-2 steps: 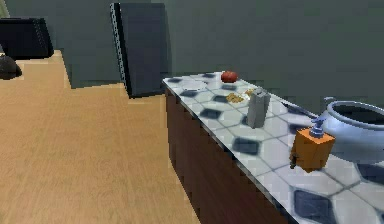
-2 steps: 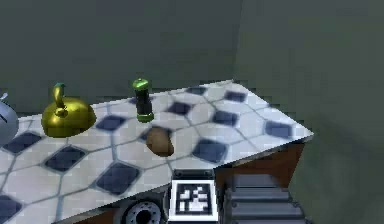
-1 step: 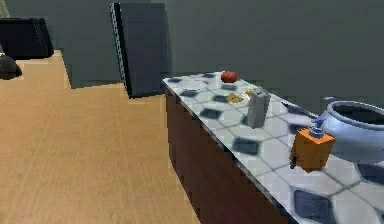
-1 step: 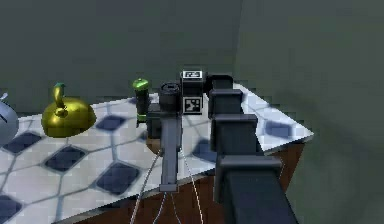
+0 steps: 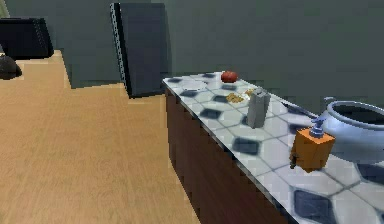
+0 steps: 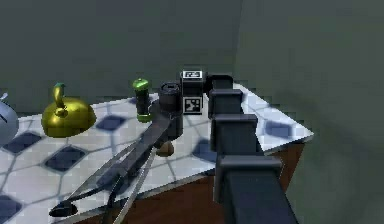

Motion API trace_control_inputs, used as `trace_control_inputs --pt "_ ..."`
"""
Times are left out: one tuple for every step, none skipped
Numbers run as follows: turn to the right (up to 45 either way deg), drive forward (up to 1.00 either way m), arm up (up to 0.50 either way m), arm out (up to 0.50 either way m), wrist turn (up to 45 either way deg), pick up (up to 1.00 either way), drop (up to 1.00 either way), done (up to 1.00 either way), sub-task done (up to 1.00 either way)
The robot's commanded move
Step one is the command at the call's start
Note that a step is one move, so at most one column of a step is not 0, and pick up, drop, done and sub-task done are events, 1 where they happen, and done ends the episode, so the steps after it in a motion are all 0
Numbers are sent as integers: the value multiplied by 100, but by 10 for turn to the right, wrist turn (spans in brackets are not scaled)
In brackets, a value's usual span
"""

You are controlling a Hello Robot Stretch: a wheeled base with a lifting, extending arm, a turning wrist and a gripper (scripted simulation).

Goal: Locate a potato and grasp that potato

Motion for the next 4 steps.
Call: trace_control_inputs --pt "0 0 0 0 450 0 0 0 0" --pt "0 0 0 0 450 0 0 0 0" --pt "0 0 0 0 240 0 0 0 0" --pt "0 0 -12 0 0 0 0 0 0"
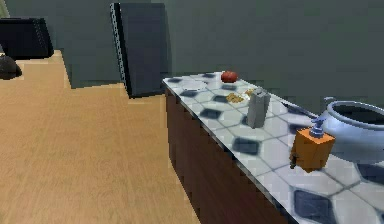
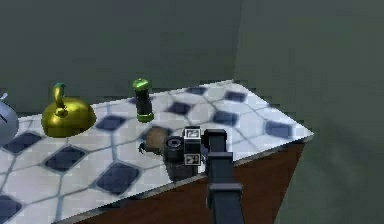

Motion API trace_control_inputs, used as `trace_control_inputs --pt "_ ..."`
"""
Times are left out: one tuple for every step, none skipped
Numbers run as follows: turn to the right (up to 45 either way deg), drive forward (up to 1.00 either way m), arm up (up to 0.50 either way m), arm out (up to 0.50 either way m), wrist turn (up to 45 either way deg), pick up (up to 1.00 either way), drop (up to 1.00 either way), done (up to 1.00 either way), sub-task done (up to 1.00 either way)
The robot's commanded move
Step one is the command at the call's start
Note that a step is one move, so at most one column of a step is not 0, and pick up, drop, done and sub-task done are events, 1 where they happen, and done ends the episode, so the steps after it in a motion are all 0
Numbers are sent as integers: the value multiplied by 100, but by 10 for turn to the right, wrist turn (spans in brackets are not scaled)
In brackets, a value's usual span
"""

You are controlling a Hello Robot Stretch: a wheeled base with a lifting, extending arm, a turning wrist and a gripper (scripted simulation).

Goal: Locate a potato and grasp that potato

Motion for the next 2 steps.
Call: trace_control_inputs --pt "0 0 0 0 0 100 0 0 0" --pt "0 0 10 0 0 0 0 0 0"
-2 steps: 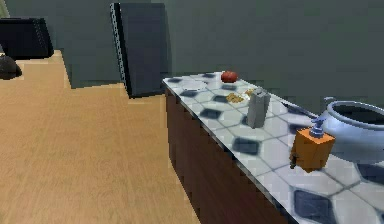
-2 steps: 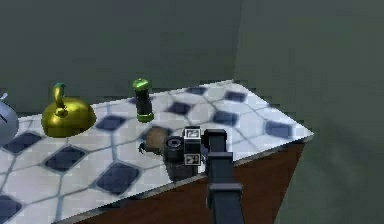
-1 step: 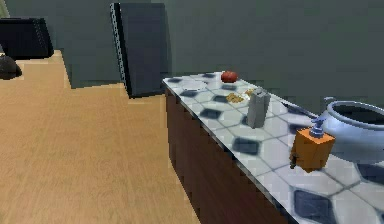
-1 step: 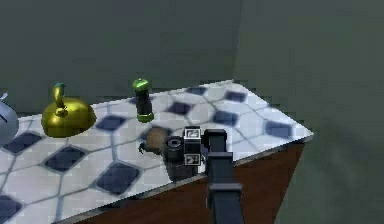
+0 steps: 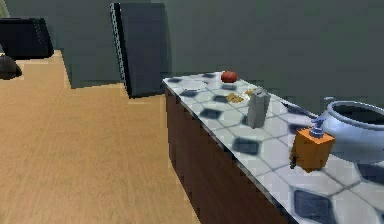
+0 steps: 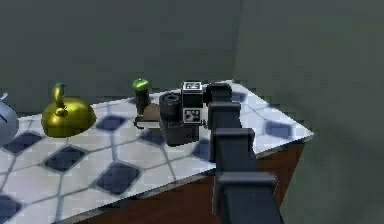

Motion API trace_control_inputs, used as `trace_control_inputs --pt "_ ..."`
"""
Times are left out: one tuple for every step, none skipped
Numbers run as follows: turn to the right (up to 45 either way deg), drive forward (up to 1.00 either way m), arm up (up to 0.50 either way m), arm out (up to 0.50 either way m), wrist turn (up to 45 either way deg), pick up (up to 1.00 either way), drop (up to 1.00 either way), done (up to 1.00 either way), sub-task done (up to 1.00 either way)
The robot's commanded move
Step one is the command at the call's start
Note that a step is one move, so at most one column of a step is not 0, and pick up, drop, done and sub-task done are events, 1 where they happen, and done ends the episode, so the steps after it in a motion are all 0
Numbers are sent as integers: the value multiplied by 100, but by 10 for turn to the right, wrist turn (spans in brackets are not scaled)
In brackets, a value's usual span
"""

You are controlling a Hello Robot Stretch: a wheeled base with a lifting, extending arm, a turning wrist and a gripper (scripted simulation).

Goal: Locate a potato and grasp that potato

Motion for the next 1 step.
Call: trace_control_inputs --pt "0 0 0 0 0 0 0 100 0"
